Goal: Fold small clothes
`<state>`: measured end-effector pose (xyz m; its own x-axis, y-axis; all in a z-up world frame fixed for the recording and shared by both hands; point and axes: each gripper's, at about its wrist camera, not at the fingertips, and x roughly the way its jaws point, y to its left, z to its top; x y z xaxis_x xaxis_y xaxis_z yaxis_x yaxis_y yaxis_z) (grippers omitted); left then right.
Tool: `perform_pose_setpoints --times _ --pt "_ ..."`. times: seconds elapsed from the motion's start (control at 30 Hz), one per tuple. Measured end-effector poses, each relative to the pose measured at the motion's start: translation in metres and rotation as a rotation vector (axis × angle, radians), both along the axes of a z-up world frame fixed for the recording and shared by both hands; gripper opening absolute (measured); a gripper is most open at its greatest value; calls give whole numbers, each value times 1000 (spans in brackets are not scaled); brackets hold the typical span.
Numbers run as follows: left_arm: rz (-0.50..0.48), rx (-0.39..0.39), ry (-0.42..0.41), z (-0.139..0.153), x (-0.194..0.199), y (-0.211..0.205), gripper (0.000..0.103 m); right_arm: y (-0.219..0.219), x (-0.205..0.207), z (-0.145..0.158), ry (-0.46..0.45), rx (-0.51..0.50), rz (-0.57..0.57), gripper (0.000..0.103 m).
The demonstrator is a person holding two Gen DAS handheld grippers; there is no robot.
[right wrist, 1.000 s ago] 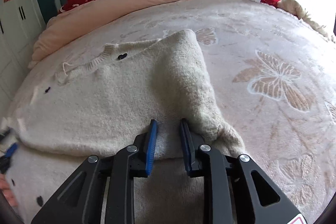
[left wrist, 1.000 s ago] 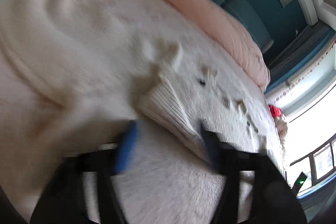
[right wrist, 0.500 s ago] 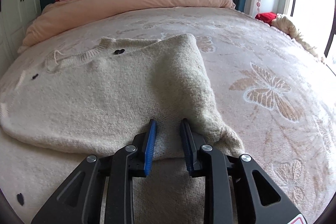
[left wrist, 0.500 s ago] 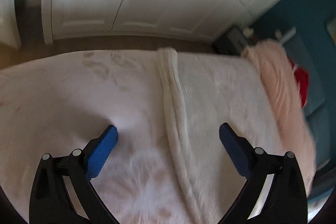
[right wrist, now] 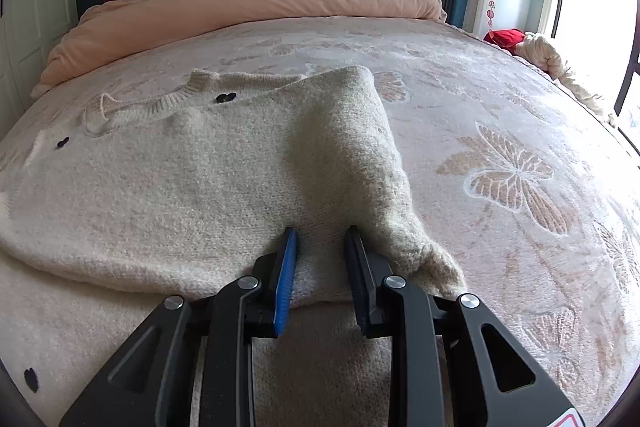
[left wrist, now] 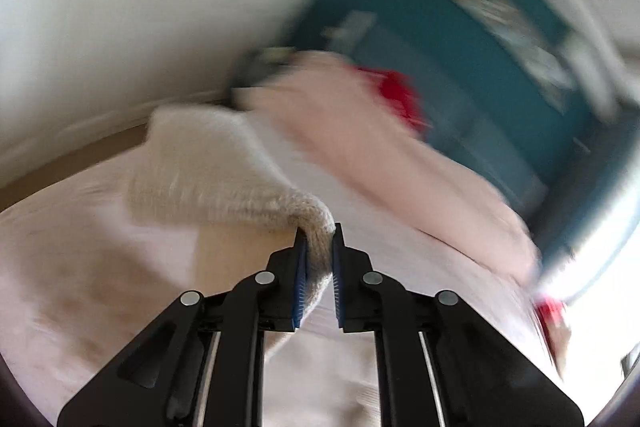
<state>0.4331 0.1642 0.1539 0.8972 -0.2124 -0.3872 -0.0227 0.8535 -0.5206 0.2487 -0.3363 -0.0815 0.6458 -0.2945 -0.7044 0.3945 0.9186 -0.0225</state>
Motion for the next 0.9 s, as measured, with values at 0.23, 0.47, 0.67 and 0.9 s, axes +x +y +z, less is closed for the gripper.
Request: perform_pose_setpoints --times 0.23,0.47,0.67,0.9 --pt "-450 -23 79 -20 -43 -207 15 -6 -2 1 -15 36 4 24" --pt "-368 -13 371 -138 -95 -250 51 -17 -4 1 -47 113 14 24" --pt "-178 -175 378 -152 -116 -149 67 -36 -19 21 -123 368 110 60" --pt "14 -386 434 -175 -96 -64 79 -15 -4 19 -8 647 184 84"
